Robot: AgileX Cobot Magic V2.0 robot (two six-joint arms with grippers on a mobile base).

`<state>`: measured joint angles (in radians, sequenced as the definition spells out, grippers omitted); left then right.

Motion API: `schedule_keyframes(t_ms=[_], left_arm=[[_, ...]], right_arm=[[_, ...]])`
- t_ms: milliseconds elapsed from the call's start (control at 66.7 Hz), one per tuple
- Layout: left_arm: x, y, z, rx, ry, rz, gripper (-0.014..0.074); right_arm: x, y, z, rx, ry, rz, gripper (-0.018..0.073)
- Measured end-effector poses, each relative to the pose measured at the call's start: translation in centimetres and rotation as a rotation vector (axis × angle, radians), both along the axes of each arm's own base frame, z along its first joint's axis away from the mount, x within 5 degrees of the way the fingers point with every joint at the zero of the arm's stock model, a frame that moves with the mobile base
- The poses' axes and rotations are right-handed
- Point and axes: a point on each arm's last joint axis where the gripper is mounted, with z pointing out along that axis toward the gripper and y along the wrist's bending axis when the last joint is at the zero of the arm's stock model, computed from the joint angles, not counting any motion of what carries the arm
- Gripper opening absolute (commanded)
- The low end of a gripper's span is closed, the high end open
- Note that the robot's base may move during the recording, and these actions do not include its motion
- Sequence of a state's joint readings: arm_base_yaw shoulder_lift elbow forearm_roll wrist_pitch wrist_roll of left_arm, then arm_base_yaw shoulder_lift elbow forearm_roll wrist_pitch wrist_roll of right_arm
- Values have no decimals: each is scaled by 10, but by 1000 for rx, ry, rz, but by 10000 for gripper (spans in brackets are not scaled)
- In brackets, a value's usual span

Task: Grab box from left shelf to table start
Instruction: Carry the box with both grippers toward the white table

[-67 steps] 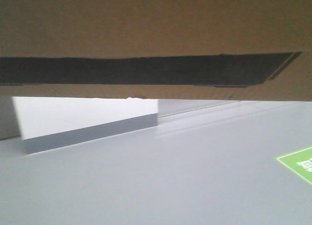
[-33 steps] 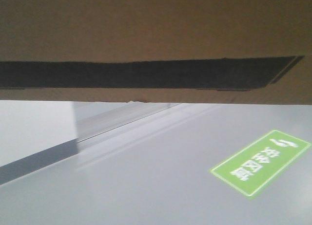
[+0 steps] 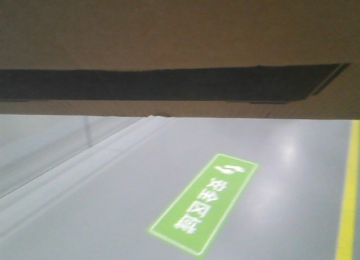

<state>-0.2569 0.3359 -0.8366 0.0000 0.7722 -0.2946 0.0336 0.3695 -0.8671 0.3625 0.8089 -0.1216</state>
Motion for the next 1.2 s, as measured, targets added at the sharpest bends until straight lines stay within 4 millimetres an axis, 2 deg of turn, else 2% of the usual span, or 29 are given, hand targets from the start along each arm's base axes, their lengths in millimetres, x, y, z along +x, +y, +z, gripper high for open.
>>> schedule_keyframes(t_ms=[1200], left_arm=[[0, 0, 0, 0, 0, 0, -92]], right_arm=[[0, 0, 0, -1, 0, -1, 58]])
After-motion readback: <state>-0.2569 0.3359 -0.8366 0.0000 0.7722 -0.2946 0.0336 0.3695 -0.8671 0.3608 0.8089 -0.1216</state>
